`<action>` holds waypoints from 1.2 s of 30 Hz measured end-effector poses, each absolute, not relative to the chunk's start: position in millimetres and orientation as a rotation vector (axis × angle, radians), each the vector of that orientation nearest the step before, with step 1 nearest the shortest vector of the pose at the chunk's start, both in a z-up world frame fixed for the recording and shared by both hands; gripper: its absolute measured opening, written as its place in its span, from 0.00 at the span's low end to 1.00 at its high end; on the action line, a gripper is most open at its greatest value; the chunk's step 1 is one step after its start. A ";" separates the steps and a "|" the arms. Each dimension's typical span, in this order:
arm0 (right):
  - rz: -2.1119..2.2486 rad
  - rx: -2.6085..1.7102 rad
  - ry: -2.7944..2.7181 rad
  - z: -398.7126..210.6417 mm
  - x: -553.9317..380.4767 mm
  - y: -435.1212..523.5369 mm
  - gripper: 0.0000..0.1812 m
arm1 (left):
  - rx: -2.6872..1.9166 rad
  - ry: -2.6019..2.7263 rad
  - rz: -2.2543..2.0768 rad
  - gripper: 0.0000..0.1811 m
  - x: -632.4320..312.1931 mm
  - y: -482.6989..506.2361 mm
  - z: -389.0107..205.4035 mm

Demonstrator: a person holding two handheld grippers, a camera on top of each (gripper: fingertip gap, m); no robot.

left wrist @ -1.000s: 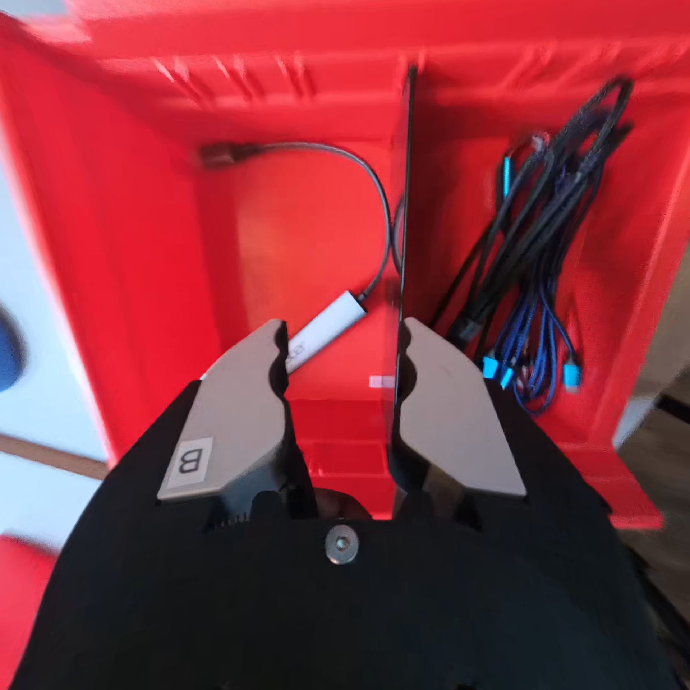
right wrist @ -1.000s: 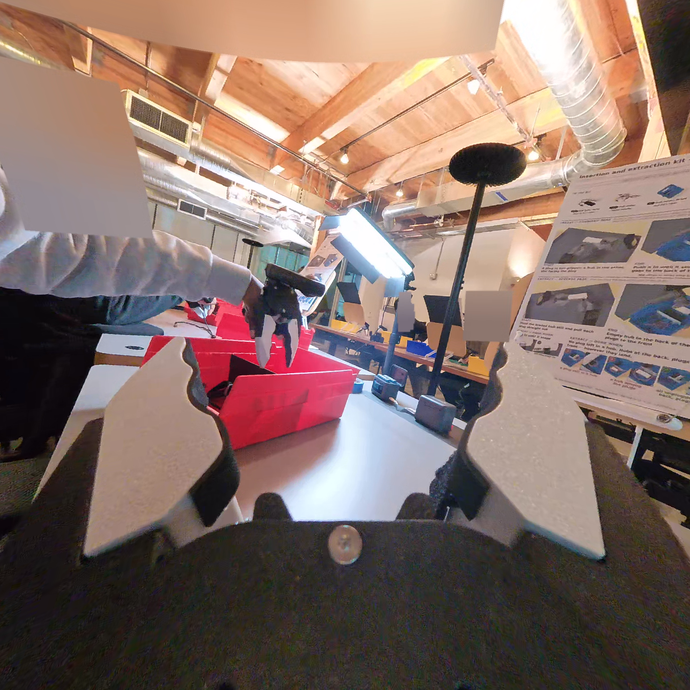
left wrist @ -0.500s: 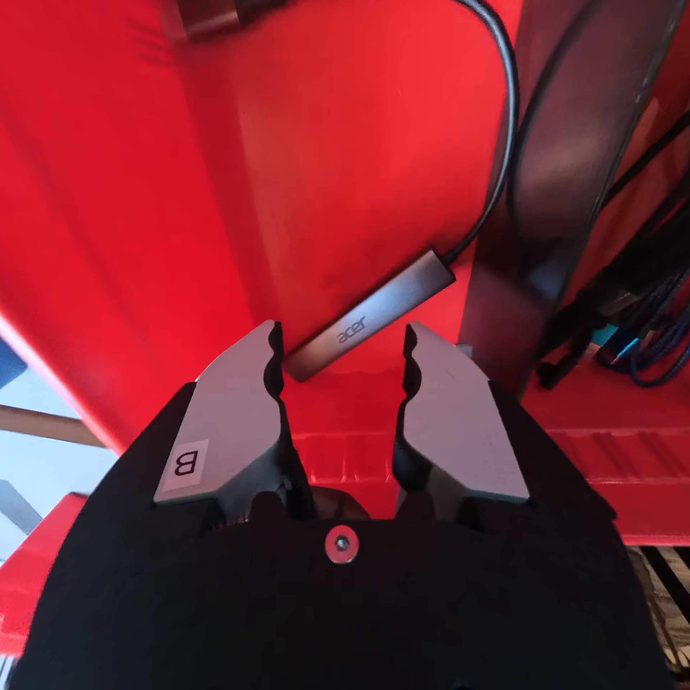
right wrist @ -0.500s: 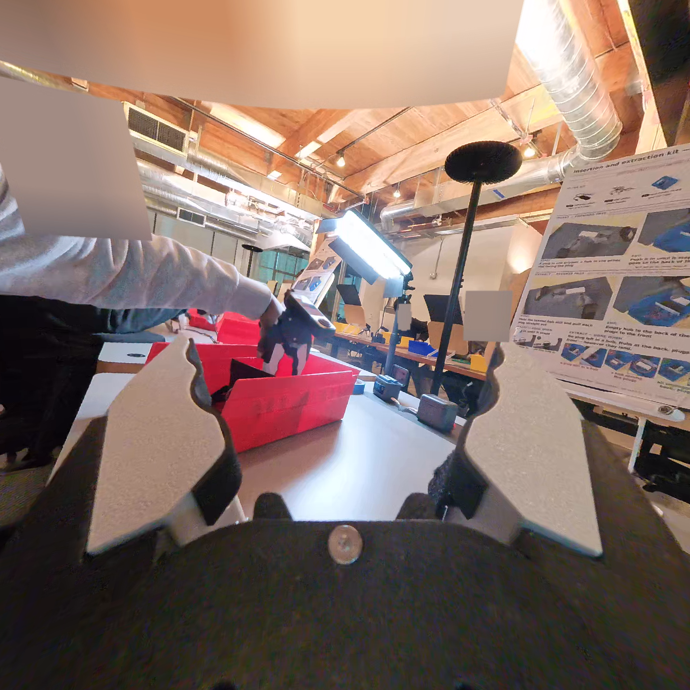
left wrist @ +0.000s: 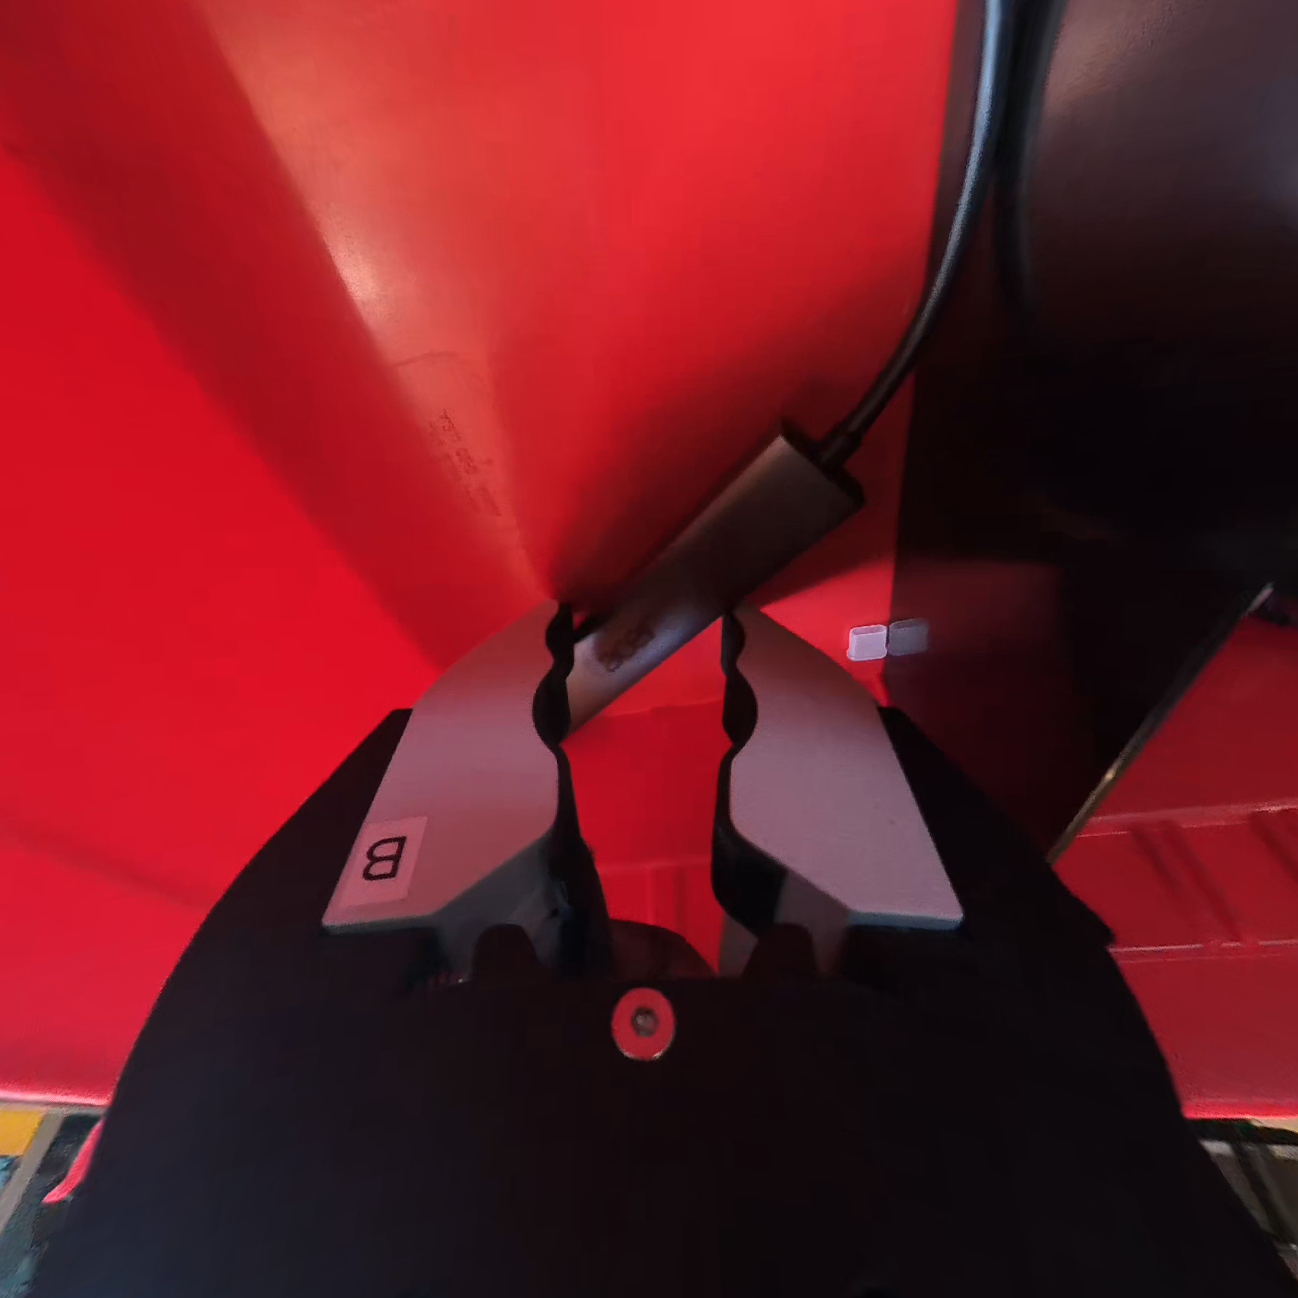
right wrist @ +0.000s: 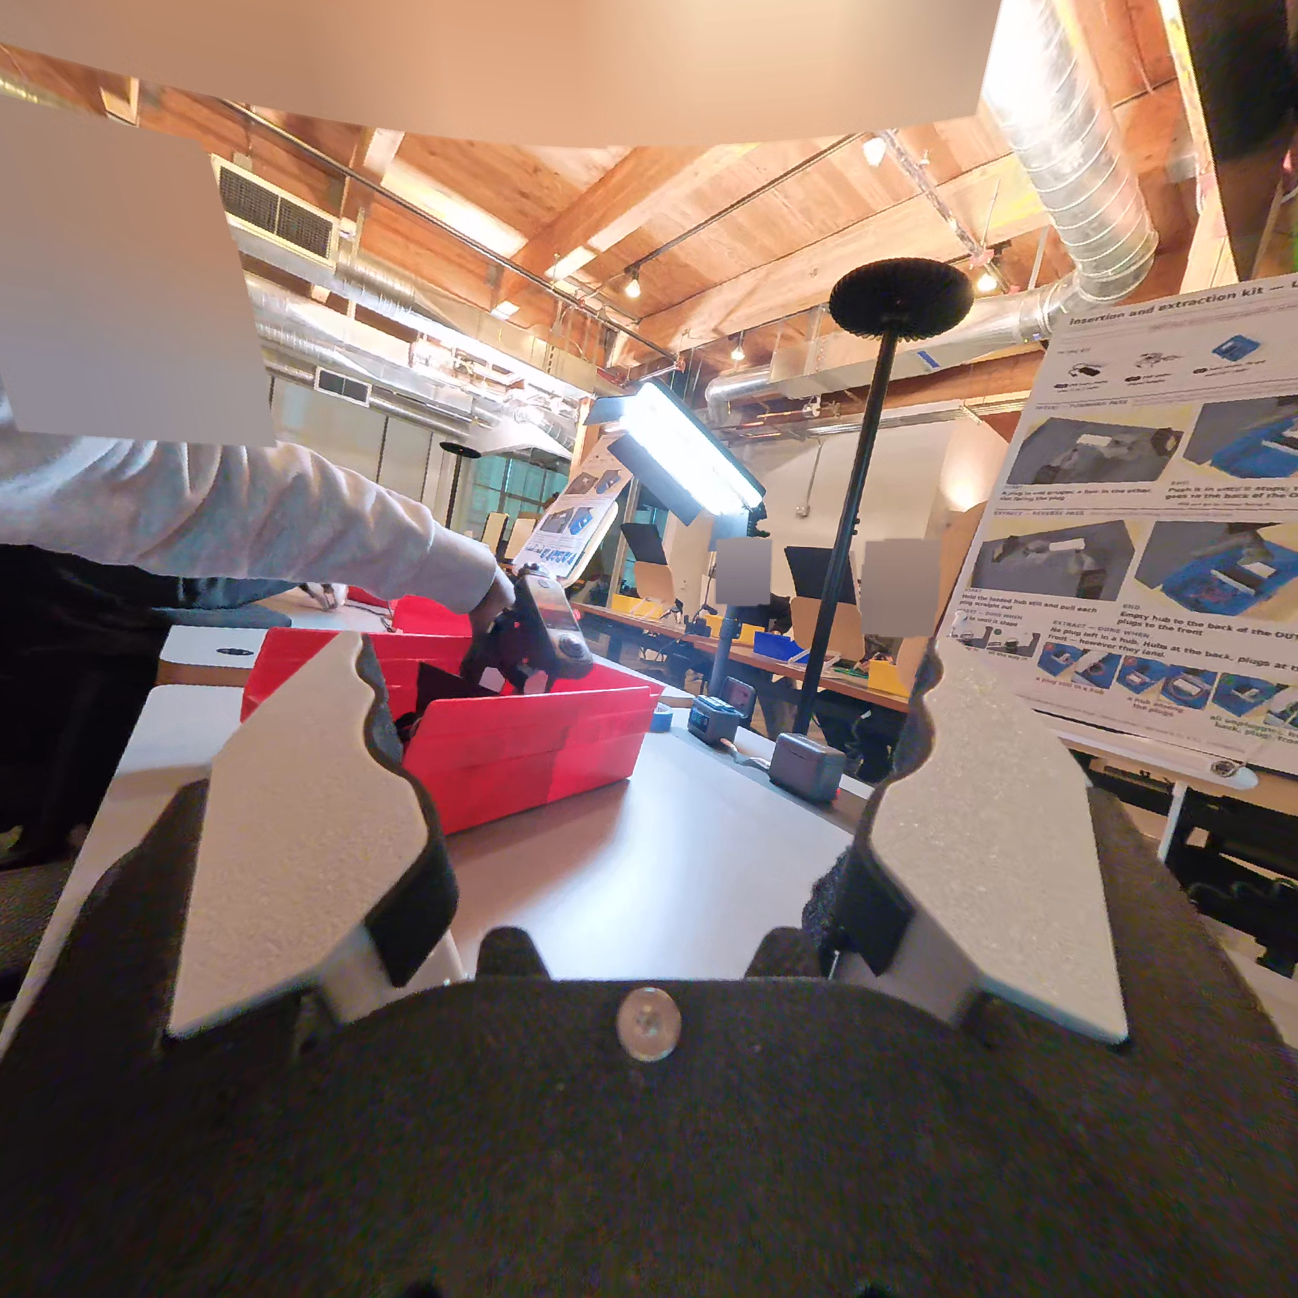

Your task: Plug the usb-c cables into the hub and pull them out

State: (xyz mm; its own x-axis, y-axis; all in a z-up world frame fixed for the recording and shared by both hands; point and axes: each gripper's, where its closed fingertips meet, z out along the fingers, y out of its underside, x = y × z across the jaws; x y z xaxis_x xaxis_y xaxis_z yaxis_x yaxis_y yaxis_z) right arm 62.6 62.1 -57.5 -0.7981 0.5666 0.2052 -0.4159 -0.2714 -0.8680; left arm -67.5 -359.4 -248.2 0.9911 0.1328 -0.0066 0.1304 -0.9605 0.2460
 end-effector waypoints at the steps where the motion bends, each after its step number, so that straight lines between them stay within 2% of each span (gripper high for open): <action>1: 2.094 -0.190 -1.370 -57.8 62.6 62.0 0.76 | 2.883 0.165 -0.010 0.22 -68.3 -359.8 -247.5; 6: 2.070 -0.194 -1.398 -62.2 60.1 60.0 0.75 | 2.937 0.159 -0.162 0.18 -73.0 -355.6 -223.5; 15: 2.093 -0.209 -1.421 -63.6 60.4 58.1 0.75 | 3.181 0.337 -0.523 0.14 -67.8 -332.1 -135.6; 16: 2.099 -0.213 -1.422 -63.5 60.3 58.1 0.75 | 3.205 0.348 -0.571 0.12 -66.4 -328.8 -128.2; 17: 2.103 -0.217 -1.424 -63.6 60.1 58.2 0.75 | 3.230 0.364 -0.630 0.06 -66.0 -325.0 -120.7; 20: 2.104 -0.217 -1.429 -64.1 60.3 57.9 0.74 | 3.259 0.445 -0.774 0.05 -64.4 -320.4 -105.7; 24: 2.091 -0.213 -1.441 -66.1 59.5 57.0 0.74 | 3.217 0.504 -1.099 0.06 -66.1 -313.6 -82.6; 32: 2.062 -0.181 -1.506 -74.0 62.3 50.1 0.72 | 2.959 0.766 -2.311 0.06 -37.9 -264.4 25.7; 36: 2.043 -0.156 -1.515 -75.4 65.0 49.4 0.66 | 3.004 0.602 -2.290 0.06 -7.9 -189.4 5.3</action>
State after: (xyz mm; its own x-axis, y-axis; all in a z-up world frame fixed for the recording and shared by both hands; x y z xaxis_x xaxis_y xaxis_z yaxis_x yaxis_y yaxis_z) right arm 65.0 49.4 -75.4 -0.8225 0.5144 0.2426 -0.3814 -0.1827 -0.9062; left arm -7.9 -189.4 5.3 0.3195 0.5976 -0.7354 -0.1584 -0.7315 -0.6632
